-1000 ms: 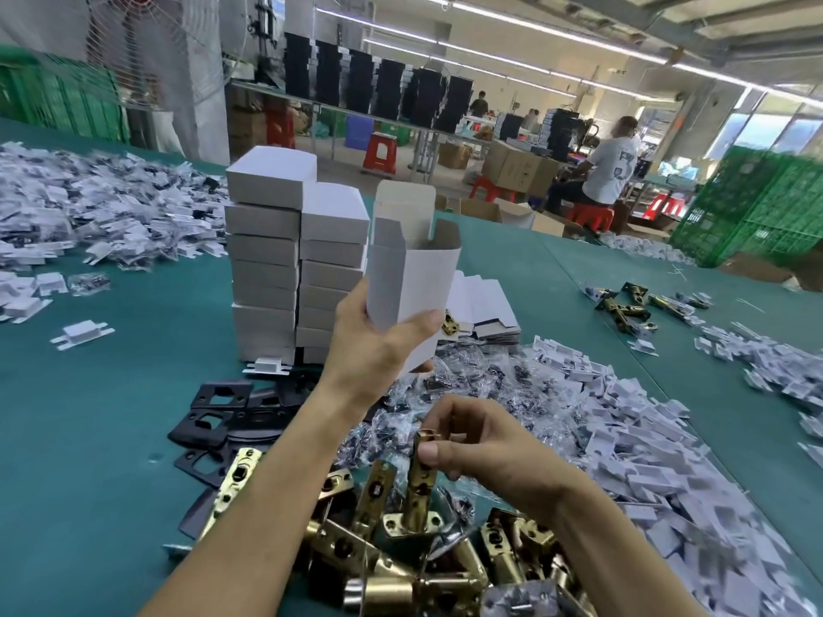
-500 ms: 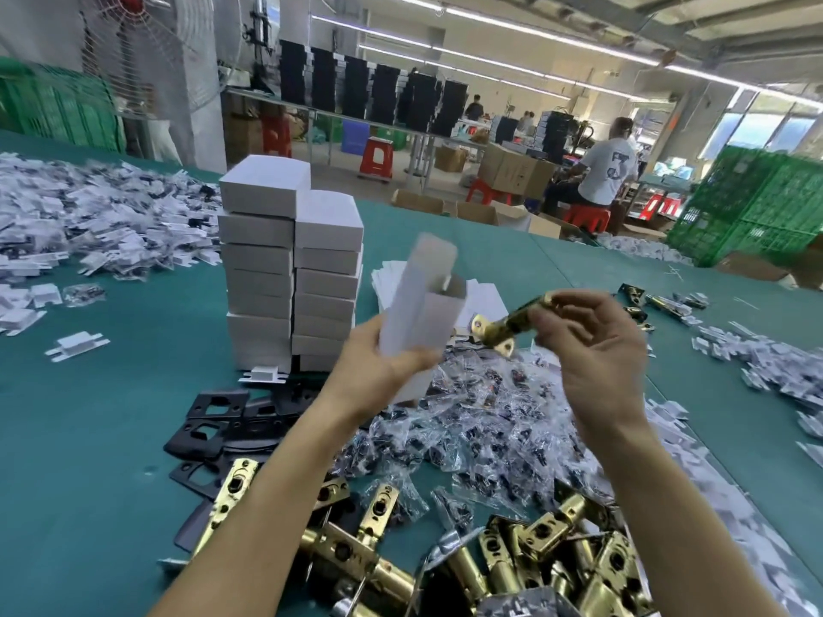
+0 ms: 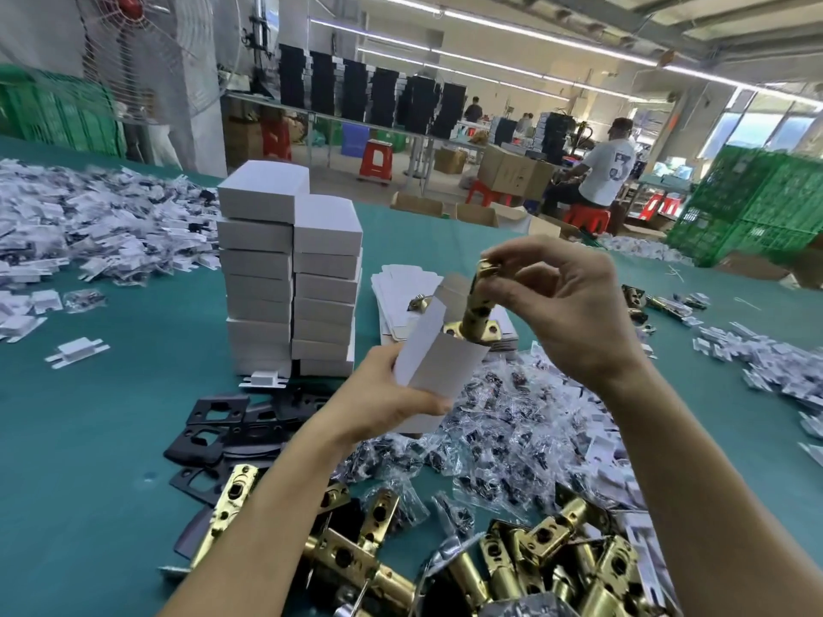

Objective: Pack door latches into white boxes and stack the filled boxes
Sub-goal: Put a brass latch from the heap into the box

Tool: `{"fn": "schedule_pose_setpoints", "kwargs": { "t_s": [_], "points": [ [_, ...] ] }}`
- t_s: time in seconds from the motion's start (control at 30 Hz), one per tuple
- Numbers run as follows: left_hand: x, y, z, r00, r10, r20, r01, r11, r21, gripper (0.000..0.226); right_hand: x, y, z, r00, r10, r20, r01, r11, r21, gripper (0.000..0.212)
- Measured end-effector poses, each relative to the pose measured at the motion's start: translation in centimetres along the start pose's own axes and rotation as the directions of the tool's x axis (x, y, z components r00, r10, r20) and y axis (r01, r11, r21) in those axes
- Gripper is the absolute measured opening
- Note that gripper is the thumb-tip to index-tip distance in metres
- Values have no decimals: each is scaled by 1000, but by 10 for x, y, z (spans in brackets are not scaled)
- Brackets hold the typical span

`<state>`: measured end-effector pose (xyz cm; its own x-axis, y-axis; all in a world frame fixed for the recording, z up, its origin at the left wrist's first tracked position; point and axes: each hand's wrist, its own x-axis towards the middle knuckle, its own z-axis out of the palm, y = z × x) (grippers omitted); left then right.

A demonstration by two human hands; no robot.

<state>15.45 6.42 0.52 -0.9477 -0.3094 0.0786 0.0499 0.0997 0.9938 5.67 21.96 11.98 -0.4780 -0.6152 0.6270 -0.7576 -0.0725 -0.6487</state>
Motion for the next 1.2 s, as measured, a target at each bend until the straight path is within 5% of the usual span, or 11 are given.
{"fn": "schedule_pose_setpoints", "kwargs": {
  "t_s": [0.23,0.43,0.53,0.7,0.87,1.03,1.2],
  "points": [
    [-1,0,0,1000,13,-1,-13,991,-136,46,1,9,14,994,109,12,-109,993,41,17],
    [-3,2,2,998,65,2,-64,989,-131,39,-6,12,12,990,68,120,-43,979,-199,13],
    [-4,6,2,997,82,10,-79,982,-172,39,-8,11,13,996,62,65,-50,985,-167,15],
    [-5,7,2,998,66,-10,-67,968,-242,39,-9,19,10,989,144,43,-113,901,-419,8],
    [-5,7,3,997,50,-61,-66,953,-295,48,-29,42,-12,940,242,-242,-275,955,-113,16],
    [-6,9,8,985,133,-113,-166,915,-368,33,-66,99,-56,771,552,-318,-636,638,-433,24],
    [-7,12,15,973,191,-133,-229,890,-394,31,-95,124,-82,631,749,-203,-555,254,-792,25]
  ]
}}
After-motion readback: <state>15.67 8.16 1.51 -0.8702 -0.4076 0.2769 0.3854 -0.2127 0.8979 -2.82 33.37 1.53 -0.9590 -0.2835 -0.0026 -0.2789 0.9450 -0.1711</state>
